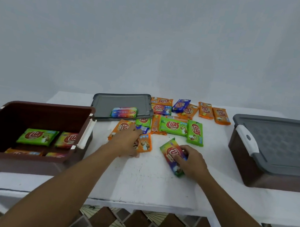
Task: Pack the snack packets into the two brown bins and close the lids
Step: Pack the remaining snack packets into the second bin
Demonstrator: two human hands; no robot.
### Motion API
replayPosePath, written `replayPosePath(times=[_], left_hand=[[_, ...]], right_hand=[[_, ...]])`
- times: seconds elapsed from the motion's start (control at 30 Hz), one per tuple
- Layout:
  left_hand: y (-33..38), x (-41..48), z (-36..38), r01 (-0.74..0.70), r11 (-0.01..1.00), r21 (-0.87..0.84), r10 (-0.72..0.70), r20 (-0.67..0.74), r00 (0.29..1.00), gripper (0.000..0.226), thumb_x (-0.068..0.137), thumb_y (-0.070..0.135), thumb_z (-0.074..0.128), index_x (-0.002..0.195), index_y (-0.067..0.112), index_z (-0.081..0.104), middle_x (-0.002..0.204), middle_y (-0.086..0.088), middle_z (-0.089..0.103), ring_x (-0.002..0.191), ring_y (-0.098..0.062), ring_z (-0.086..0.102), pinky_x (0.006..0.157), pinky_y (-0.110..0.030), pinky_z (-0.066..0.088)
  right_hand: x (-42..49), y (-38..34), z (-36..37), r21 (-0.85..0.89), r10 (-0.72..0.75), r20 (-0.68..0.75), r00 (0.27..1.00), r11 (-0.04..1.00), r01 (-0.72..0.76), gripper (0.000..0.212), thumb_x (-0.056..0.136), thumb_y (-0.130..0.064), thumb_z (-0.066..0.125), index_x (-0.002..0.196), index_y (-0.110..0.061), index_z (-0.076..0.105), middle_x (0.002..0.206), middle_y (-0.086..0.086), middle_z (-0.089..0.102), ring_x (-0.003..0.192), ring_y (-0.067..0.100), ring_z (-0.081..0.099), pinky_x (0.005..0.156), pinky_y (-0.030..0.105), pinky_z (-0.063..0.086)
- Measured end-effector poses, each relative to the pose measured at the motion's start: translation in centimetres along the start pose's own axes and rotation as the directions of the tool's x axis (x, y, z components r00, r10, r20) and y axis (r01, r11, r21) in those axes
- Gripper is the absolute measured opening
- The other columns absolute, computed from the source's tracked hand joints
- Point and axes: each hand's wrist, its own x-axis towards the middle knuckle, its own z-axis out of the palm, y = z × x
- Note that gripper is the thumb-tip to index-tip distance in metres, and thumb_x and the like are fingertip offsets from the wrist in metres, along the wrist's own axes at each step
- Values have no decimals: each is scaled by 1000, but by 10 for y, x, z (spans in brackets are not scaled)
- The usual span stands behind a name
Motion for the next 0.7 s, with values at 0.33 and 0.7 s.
replayPosePath(times=[0.33,0.7], left_hand=[[-5,-36,-76,-117,991,-70,119,28,992,80,78,41,76,143,20,33,135,-2,50,114,-19,52,88,-28,43],[-142,-102,-142,-24,986,-166,18,-39,999,28,94,28,51,120,20,48,112,-4,58,99,-23,55,80,-34,43]], right_hand=[[-2,-59,-27,80,112,162,980,989,-126,44,96,-18,56,139,-16,44,134,10,52,102,18,56,59,23,50],[-24,-202,3,125,-90,230,969,990,62,18,93,-34,60,105,-21,59,99,-1,64,82,8,61,66,24,49]])
